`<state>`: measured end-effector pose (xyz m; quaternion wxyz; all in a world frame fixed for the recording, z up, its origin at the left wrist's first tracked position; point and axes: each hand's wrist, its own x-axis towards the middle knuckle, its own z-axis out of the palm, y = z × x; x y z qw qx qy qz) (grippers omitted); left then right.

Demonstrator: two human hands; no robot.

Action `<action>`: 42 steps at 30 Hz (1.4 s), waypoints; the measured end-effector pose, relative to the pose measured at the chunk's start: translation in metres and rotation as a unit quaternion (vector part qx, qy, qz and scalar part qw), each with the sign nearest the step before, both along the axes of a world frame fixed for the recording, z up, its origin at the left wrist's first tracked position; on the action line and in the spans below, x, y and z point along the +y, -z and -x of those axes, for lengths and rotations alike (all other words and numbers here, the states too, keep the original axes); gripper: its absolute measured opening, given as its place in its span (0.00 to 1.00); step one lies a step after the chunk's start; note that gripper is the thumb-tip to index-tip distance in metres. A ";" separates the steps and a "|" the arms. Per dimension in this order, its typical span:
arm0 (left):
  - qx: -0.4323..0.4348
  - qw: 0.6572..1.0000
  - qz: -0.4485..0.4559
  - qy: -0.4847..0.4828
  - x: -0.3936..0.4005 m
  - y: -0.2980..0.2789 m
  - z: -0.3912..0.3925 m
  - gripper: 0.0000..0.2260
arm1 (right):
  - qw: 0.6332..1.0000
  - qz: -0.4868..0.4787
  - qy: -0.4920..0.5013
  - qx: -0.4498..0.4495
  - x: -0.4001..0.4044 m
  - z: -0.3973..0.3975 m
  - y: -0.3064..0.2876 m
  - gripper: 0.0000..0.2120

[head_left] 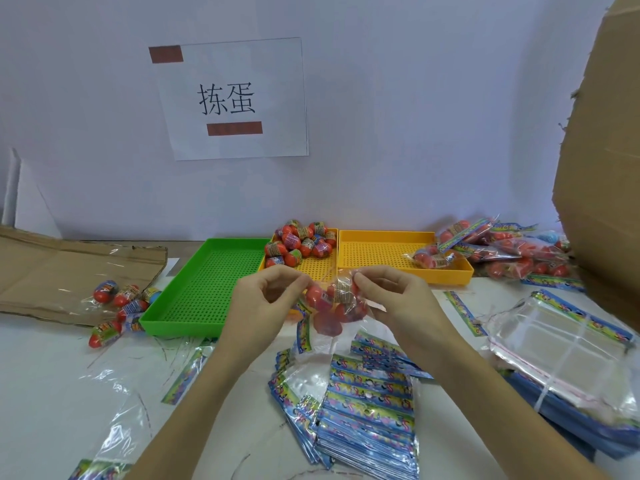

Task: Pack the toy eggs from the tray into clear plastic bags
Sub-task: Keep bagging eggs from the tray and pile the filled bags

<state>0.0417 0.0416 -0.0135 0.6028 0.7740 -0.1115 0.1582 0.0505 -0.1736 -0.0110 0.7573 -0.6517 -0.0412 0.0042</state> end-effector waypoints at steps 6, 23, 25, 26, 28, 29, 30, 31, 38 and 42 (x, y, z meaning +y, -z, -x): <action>0.025 1.000 0.019 0.000 -0.001 -0.001 0.000 0.03 | 0.999 -0.035 0.020 0.015 0.000 -0.001 -0.002 0.05; -0.029 0.996 -0.031 -0.075 -0.019 0.012 0.002 0.04 | 0.992 0.086 -0.089 -0.034 0.011 0.007 -0.001 0.12; -0.036 0.996 -0.040 -0.065 -0.019 0.010 0.003 0.04 | 0.989 0.106 -0.085 -0.061 0.010 0.008 0.000 0.10; -0.039 0.996 -0.044 -0.061 -0.020 0.010 0.003 0.04 | 0.989 0.103 -0.077 -0.068 0.009 0.009 0.001 0.08; -0.036 0.997 -0.035 -0.050 -0.021 0.009 0.004 0.04 | 0.992 0.086 -0.060 -0.069 0.007 0.008 0.002 0.06; -0.027 0.998 -0.022 -0.046 -0.021 0.009 0.004 0.04 | 0.993 0.083 -0.054 -0.067 0.006 0.007 0.003 0.06; -0.016 0.999 -0.012 -0.047 -0.020 0.008 0.003 0.04 | 0.994 0.080 -0.048 -0.065 0.005 0.005 0.003 0.07; -0.008 0.999 -0.004 -0.052 -0.019 0.009 0.003 0.04 | 0.994 0.076 -0.042 -0.062 0.004 0.004 0.003 0.08; -0.017 0.997 -0.016 -0.080 -0.014 0.008 0.002 0.04 | 0.984 0.140 -0.037 -0.106 0.009 0.007 0.001 0.07; -0.032 0.998 -0.027 -0.038 -0.015 0.005 0.003 0.03 | 0.988 0.134 -0.031 -0.074 0.005 0.004 0.001 0.05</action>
